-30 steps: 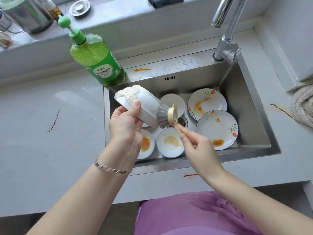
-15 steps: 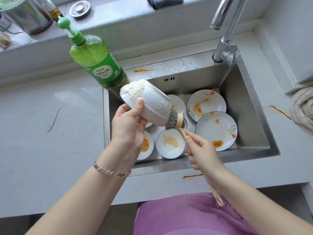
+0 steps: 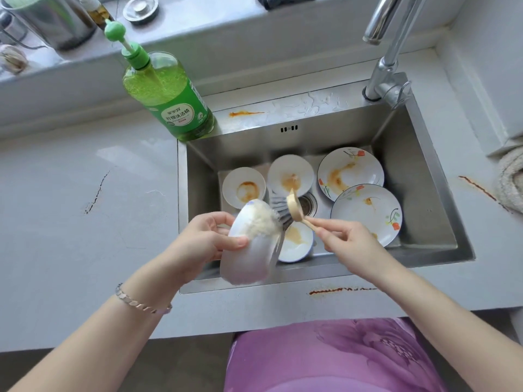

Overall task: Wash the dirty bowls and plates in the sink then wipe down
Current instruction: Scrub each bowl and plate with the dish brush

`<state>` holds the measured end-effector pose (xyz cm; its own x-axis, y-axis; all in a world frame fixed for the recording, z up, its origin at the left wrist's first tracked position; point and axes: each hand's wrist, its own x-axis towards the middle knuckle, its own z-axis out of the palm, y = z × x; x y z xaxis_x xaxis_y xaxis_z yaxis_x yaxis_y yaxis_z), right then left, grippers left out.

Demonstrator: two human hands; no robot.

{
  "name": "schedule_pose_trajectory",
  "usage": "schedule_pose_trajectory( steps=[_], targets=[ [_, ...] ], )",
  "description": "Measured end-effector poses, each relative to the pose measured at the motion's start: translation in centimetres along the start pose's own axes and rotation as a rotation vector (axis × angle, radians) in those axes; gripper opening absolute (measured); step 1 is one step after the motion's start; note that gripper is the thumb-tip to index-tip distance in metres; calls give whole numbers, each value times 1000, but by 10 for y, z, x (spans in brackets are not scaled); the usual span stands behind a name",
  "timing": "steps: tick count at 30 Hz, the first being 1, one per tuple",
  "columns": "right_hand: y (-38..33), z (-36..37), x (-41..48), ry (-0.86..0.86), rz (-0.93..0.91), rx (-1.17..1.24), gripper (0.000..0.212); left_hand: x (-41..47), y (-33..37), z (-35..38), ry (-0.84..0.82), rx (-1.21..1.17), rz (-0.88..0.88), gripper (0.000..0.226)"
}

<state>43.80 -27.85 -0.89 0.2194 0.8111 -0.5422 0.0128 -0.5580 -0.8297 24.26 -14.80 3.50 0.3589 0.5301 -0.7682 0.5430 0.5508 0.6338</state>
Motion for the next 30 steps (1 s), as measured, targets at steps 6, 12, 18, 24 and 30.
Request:
schedule_pose_trajectory(
  steps=[6, 12, 18, 24, 30],
  targets=[
    [7, 30, -25, 33, -196, -321, 40, 11, -11, 7, 212, -166, 6, 11],
    [22, 18, 4, 187, -94, -176, 30, 6, -9, 12, 102, -251, 28, 10],
    [35, 22, -9, 187, -61, -47, 31, 9, -5, 12, 185, -370, 100, 16],
    [51, 32, -27, 200, -11, -65, 36, 21, -12, 18, 242, -422, 60, 4],
    [46, 38, -26, 182, 8, -43, 32, 40, -11, 28, 288, -483, 80, 5]
  ],
)
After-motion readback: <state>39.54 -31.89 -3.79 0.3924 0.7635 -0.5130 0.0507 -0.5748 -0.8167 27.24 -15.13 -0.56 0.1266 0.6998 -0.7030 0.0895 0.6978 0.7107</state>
